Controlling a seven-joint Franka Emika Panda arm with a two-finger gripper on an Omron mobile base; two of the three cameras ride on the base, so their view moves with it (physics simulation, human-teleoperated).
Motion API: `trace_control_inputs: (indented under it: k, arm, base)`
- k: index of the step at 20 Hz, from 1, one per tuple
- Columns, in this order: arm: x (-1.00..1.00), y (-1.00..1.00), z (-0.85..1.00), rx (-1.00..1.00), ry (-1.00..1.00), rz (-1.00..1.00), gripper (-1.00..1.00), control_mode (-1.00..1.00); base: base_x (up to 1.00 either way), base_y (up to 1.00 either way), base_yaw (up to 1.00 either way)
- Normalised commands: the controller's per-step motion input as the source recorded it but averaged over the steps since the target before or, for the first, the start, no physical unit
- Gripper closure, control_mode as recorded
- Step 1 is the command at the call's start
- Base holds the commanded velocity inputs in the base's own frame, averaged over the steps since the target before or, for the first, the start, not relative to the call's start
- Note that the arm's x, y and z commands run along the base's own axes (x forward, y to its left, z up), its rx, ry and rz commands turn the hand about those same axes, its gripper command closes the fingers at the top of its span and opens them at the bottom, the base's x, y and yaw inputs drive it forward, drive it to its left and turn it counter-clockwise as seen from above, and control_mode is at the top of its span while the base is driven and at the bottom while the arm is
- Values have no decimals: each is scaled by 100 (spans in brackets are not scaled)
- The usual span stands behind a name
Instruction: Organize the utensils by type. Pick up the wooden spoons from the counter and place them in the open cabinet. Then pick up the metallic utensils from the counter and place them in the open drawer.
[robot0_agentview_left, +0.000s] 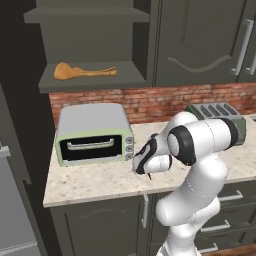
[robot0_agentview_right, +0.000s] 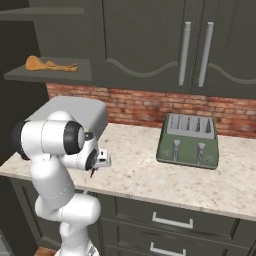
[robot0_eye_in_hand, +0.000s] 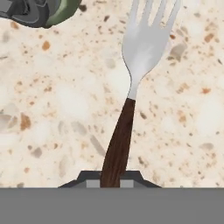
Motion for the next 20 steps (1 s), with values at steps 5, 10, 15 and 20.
trace_control_inputs:
  k: [5,10,15,20]
  arm:
    - [-14,-7,50,12,-1,0,100,-100]
    - [-21,-9,83,8,0,0,100,-100]
    - [-31,-4,95,1,1,0,100,-100]
    - [-36,-2,100,0,4,0,100,-100]
  base:
    - [0,0,0]
    - [0,0,0]
    - [0,0,0]
    - [0,0,0]
